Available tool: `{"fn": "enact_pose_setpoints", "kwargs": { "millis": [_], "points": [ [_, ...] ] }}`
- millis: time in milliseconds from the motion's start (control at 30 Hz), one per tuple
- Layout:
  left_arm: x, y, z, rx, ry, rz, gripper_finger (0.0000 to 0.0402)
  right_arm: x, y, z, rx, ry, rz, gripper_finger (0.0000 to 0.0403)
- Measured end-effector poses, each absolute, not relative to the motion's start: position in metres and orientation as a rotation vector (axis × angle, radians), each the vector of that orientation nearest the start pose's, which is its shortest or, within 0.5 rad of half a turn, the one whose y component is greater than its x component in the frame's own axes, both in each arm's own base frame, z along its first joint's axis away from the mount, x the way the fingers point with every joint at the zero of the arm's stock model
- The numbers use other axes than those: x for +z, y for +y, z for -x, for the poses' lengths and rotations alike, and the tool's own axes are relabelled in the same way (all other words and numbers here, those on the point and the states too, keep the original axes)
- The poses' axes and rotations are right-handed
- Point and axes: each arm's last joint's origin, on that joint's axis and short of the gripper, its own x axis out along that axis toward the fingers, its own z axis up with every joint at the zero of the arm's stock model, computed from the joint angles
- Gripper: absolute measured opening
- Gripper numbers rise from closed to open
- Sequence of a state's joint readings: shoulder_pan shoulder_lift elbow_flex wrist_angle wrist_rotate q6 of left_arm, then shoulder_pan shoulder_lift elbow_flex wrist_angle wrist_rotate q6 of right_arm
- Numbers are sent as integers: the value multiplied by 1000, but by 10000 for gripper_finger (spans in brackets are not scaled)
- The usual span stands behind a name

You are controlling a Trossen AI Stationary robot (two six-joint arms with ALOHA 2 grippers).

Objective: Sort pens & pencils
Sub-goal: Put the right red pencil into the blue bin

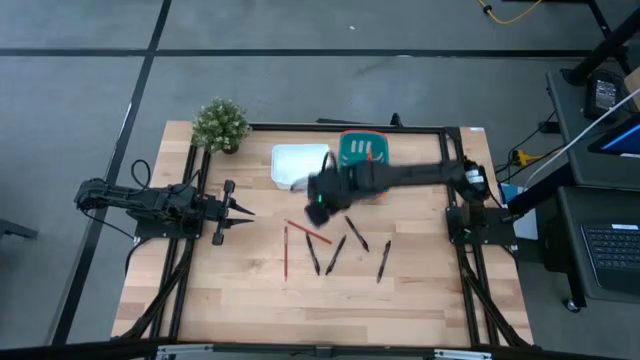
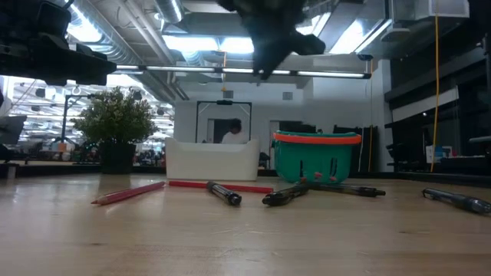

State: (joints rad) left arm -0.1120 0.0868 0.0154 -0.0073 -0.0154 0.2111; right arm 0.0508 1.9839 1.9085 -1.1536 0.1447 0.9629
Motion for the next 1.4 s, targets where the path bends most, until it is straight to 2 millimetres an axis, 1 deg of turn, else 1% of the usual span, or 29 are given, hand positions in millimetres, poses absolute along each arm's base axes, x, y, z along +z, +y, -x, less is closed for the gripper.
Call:
{"fn": "enact_pose_setpoints", "kwargs": {
  "millis": [67,167,233,367,433,500,633,700,767,867,967,1133,1233,1267,1400],
  "points": [
    [161,-11,-101,-104,69,-198,72,287,36,-407,-633,1089,-713,72],
    [161,-11,-101,-107,70,-163,72,269,54,-407,-633,1132,-703,72],
    [161,-11,-101,-109,72,-145,72,254,61,-406,-630,1178,-693,72],
    [161,-11,-102,-111,78,-138,72,233,67,-411,-535,1167,-651,72],
    [160,-11,-102,-113,90,-132,72,225,67,-414,-472,1145,-594,72],
    [160,-11,-103,-111,90,-122,72,219,62,-419,-418,1110,-537,72],
    [159,-11,-103,-106,98,-121,72,208,46,-428,-323,1067,-443,72],
    [159,-11,-103,-104,100,-121,72,201,36,-432,-292,1080,-458,72],
    [159,-11,-103,-101,100,-122,72,190,27,-431,-289,1143,-487,72],
    [159,-11,-103,-101,106,-122,72,180,19,-434,-275,1185,-526,72],
    [158,-11,-104,-102,113,-122,72,182,18,-436,-246,1191,-553,72],
    [158,-11,-104,-102,117,-126,72,202,18,-444,-239,1144,-554,72],
    [158,-11,-104,-100,117,-133,72,207,18,-445,-247,1157,-553,72],
    [157,-11,-104,-100,118,-136,72,207,18,-444,-258,1177,-549,72],
    [158,-11,-104,-99,115,-174,72,195,18,-439,-293,1272,-537,72]
  ]
}}
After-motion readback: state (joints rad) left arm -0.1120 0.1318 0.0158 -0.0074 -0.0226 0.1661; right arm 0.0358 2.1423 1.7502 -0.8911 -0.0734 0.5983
